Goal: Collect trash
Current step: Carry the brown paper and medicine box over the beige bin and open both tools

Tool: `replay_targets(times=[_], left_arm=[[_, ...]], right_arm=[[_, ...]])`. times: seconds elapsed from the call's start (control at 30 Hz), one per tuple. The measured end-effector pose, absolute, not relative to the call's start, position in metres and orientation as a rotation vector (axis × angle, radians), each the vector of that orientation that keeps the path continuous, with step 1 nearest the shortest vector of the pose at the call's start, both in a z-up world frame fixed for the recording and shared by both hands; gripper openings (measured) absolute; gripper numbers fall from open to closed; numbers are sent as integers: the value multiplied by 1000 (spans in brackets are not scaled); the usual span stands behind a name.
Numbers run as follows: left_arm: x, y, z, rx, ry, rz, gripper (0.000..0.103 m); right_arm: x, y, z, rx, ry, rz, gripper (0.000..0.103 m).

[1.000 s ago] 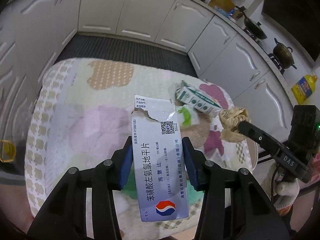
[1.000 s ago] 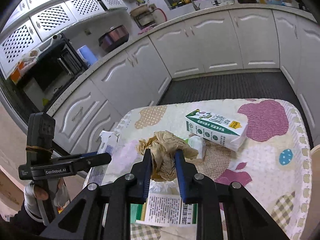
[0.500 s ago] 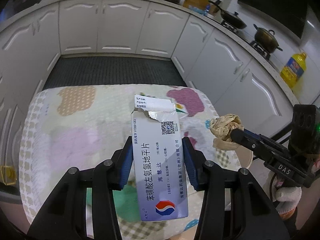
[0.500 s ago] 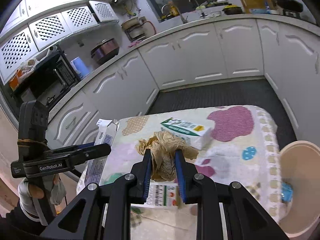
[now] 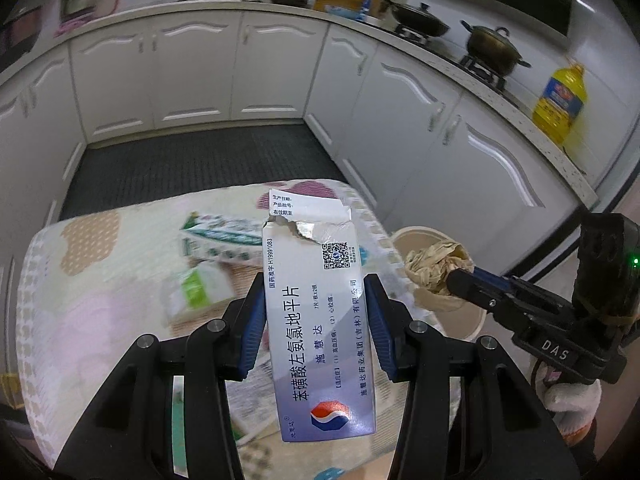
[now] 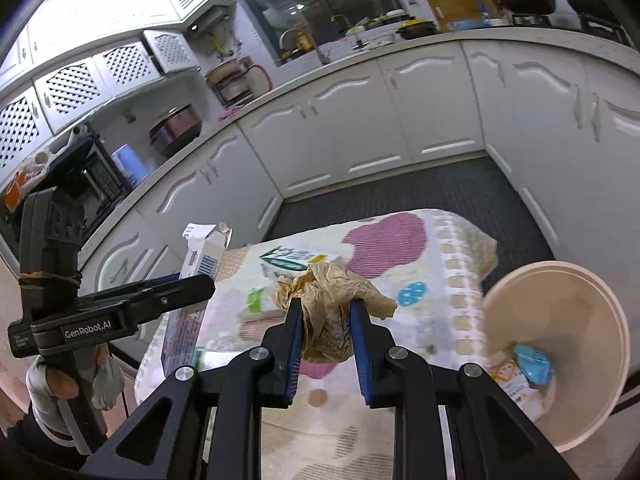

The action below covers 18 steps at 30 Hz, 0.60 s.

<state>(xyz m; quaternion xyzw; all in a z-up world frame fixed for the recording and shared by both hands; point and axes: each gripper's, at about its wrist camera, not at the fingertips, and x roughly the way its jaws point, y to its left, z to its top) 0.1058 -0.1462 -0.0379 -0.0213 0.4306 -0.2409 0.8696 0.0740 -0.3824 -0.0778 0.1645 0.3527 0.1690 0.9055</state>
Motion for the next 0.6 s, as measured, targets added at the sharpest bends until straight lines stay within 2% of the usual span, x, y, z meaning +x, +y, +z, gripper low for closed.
replay_targets(times=[0.3,0.6], left_arm=[[110,-213,-45,-22,928,-597,45],[119,-284,-66,-34,955,-675,45]], right_arm=[[54,-438,-85,378,719,242,22],[36,-501,-116,436,754,112,22]])
